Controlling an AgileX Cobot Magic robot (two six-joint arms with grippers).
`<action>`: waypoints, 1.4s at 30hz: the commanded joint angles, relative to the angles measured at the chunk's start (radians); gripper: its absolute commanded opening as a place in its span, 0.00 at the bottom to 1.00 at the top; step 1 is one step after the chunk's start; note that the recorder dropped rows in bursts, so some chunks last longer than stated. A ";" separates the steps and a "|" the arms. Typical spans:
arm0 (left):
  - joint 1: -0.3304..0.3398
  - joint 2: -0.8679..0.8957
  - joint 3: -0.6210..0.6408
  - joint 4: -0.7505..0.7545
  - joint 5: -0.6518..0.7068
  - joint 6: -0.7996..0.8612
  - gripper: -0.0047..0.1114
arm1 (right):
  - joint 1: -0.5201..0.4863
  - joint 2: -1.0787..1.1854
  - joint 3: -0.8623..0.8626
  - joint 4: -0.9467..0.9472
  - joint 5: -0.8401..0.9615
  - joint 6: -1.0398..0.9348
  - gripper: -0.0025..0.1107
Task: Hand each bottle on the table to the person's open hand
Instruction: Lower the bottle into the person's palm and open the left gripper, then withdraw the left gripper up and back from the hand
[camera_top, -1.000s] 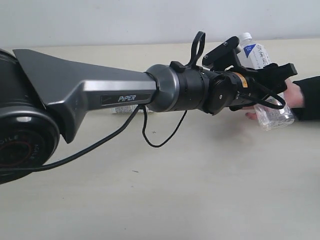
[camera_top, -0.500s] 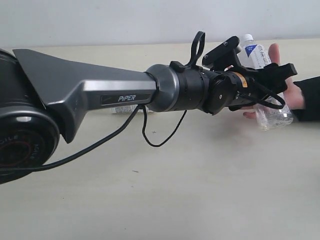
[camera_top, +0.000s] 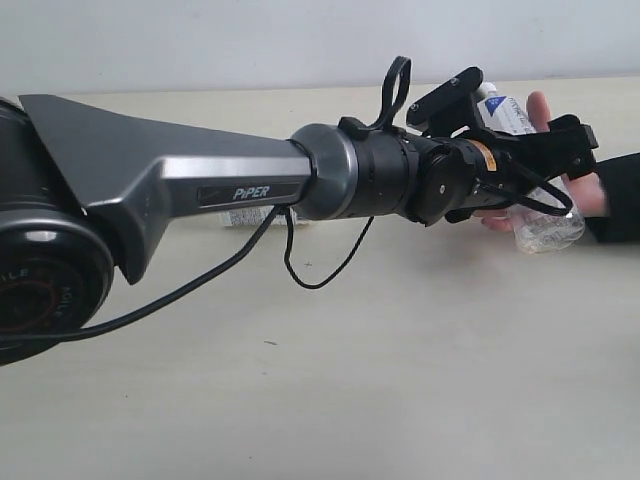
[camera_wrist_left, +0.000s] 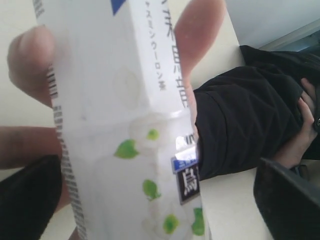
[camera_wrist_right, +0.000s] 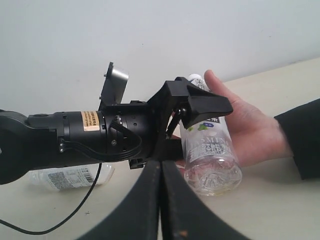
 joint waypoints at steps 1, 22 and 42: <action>0.005 -0.014 -0.003 0.008 0.000 0.012 0.92 | -0.003 -0.002 0.005 -0.003 -0.009 0.000 0.02; 0.060 -0.260 -0.003 0.023 0.412 0.206 0.91 | -0.003 -0.002 0.005 -0.003 -0.009 0.000 0.02; 0.006 -0.782 0.455 -0.007 0.325 0.628 0.08 | -0.003 -0.002 0.005 -0.003 -0.009 0.000 0.02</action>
